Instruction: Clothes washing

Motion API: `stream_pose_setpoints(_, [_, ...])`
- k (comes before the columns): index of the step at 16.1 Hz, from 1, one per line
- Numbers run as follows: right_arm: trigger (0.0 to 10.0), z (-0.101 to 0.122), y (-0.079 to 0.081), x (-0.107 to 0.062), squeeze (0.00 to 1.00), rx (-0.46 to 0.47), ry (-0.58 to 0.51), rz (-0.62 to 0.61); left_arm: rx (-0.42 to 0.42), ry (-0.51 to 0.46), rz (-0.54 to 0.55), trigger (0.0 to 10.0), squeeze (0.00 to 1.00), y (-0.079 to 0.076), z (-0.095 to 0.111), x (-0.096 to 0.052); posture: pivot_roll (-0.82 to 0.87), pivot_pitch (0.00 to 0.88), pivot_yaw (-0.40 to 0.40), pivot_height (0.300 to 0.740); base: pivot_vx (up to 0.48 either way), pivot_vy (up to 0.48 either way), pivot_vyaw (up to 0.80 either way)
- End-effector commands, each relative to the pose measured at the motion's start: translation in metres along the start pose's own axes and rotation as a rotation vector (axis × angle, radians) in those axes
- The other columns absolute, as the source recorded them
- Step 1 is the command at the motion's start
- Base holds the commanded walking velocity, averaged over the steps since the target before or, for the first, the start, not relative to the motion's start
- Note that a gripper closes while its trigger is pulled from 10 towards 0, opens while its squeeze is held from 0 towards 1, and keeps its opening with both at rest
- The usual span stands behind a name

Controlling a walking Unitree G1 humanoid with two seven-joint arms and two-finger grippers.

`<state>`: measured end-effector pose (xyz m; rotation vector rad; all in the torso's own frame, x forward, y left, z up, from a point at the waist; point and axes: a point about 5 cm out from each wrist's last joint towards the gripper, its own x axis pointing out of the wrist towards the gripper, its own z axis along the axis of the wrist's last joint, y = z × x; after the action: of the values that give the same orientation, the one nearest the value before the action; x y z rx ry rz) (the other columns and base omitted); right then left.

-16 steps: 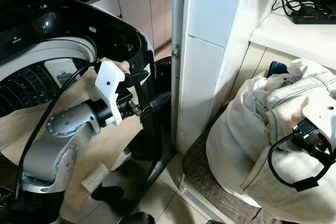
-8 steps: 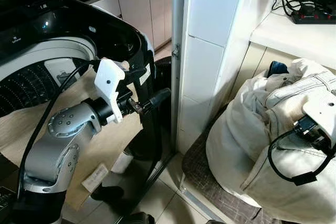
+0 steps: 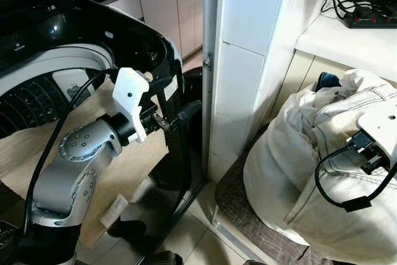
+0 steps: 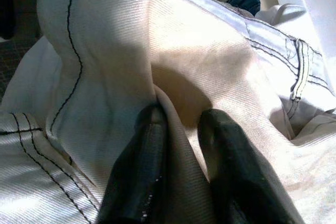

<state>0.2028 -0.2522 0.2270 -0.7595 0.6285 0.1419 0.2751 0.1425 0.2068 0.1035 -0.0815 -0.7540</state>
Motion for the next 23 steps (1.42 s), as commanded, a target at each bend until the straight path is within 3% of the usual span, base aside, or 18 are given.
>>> stream_pose_setpoints(1, [0.0,0.003,-0.004,-0.001,0.0,0.01,-0.028,-0.017,0.017,-0.003,0.021,10.0,0.0,0.002,0.002,0.001,-0.09,0.042,0.036,0.74,0.0,0.0,0.0])
stream_pose_setpoints(6, [0.0,0.006,-0.003,-0.002,0.0,0.029,-0.056,-0.005,0.028,-0.019,0.072,10.0,0.0,0.009,0.004,0.002,-0.1,0.038,0.039,0.74,0.0,0.0,0.0])
stream_pose_setpoints(12, [0.0,0.025,-0.019,-0.007,0.0,0.1,-0.179,-0.075,-0.014,-0.102,0.193,10.0,0.0,0.023,0.014,0.004,-0.1,0.031,0.033,0.74,0.0,0.0,0.0])
stream_pose_setpoints(15, [0.0,0.055,-0.037,-0.017,0.0,0.258,-0.385,-0.102,-0.01,-0.139,0.212,10.0,0.0,0.026,0.023,0.005,-0.1,0.028,0.031,0.74,0.0,0.0,0.0])
stream_pose_setpoints(17, [0.0,0.094,-0.047,-0.026,0.0,0.424,-0.68,-0.035,-0.029,-0.181,0.195,10.0,0.0,0.024,0.034,0.011,-0.1,0.026,0.032,0.74,0.0,0.0,0.0])
stream_pose_setpoints(19, [0.0,0.124,-0.047,-0.026,0.0,0.557,-0.851,0.058,-0.006,-0.225,0.185,10.0,0.0,0.02,0.048,0.02,-0.1,0.025,0.026,0.74,0.0,0.0,0.0])
stream_pose_setpoints(20, [0.0,0.145,-0.04,-0.026,0.0,0.609,-0.943,0.159,-0.029,-0.292,0.184,10.0,0.0,0.019,0.062,0.025,-0.09,0.025,0.023,0.74,0.0,0.0,0.0])
stream_pose_setpoints(21, [0.0,0.152,-0.035,-0.025,0.0,0.61,-0.959,0.204,-0.037,-0.321,0.192,10.0,0.0,0.02,0.069,0.026,-0.08,0.024,0.013,0.74,0.0,0.0,0.0])
stream_pose_setpoints(22, [0.0,0.156,-0.025,-0.02,0.0,0.484,-0.913,0.214,-0.017,-0.331,0.182,10.0,0.0,0.02,0.076,0.025,-0.07,0.027,0.0,0.74,0.0,0.0,0.0])
stream_pose_setpoints(23, [0.0,0.154,-0.023,-0.017,0.0,0.431,-0.88,0.195,-0.004,-0.315,0.176,10.0,0.0,0.019,0.074,0.024,-0.07,0.03,-0.003,0.74,0.0,0.0,0.0])
